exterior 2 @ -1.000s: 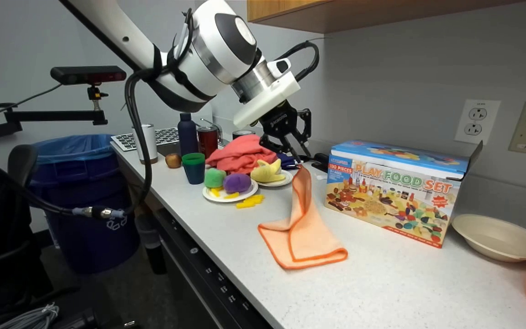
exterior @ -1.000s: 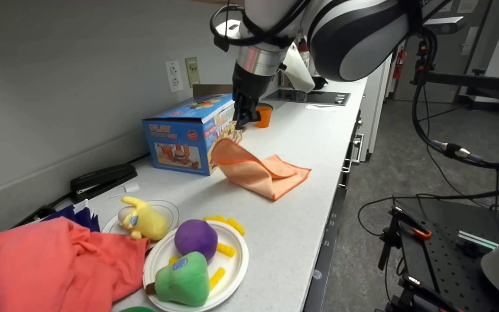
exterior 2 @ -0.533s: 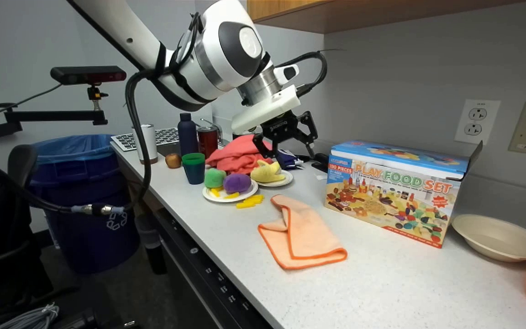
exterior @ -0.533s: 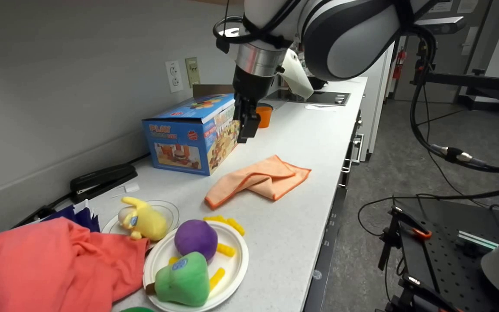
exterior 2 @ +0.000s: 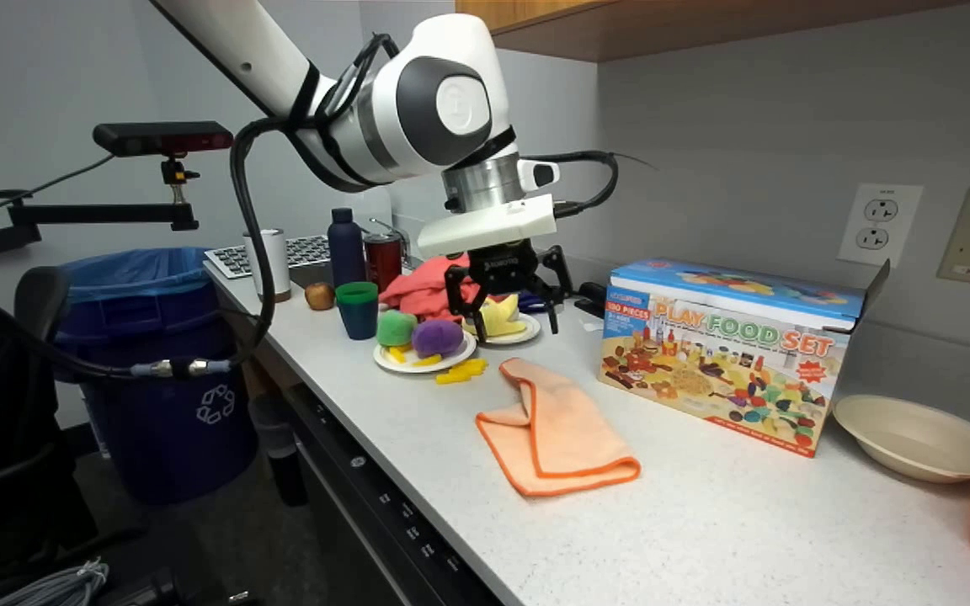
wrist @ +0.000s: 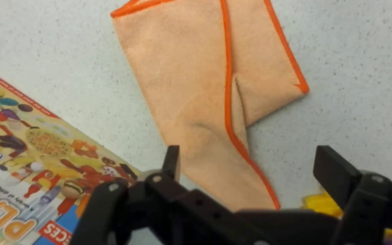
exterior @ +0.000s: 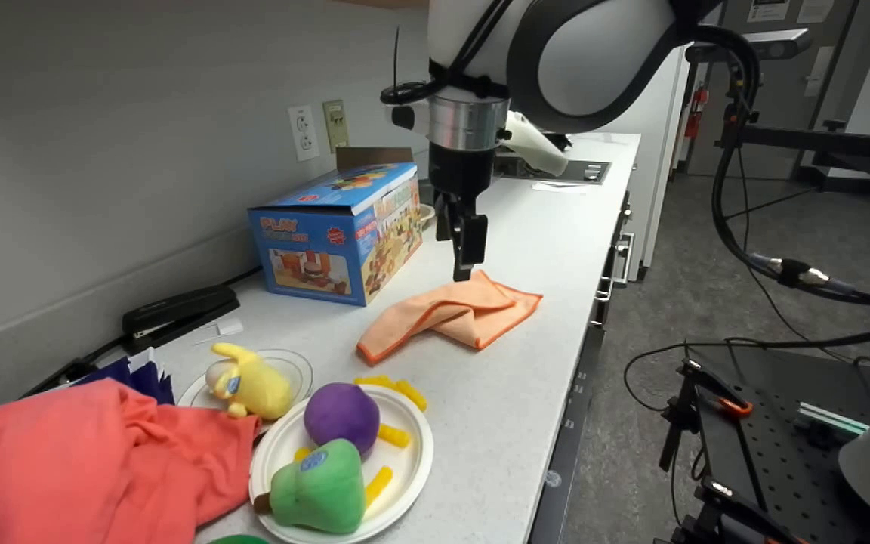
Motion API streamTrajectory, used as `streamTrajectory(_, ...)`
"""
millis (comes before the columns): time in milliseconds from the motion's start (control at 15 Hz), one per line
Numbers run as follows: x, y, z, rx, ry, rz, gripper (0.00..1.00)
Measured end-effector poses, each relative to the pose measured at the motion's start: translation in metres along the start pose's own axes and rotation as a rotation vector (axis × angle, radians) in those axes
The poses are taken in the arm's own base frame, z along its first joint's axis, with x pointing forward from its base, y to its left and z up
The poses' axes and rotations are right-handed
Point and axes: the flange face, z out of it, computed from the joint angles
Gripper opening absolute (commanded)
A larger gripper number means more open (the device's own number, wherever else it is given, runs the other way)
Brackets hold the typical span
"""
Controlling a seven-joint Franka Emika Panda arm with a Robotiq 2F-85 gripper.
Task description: Unfold the cloth on the counter
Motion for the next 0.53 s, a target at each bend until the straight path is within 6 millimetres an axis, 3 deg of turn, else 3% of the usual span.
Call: streamTrajectory(533, -0.012, 0.001, 0.067, 0.010, -0.132, -0.041, 1.00)
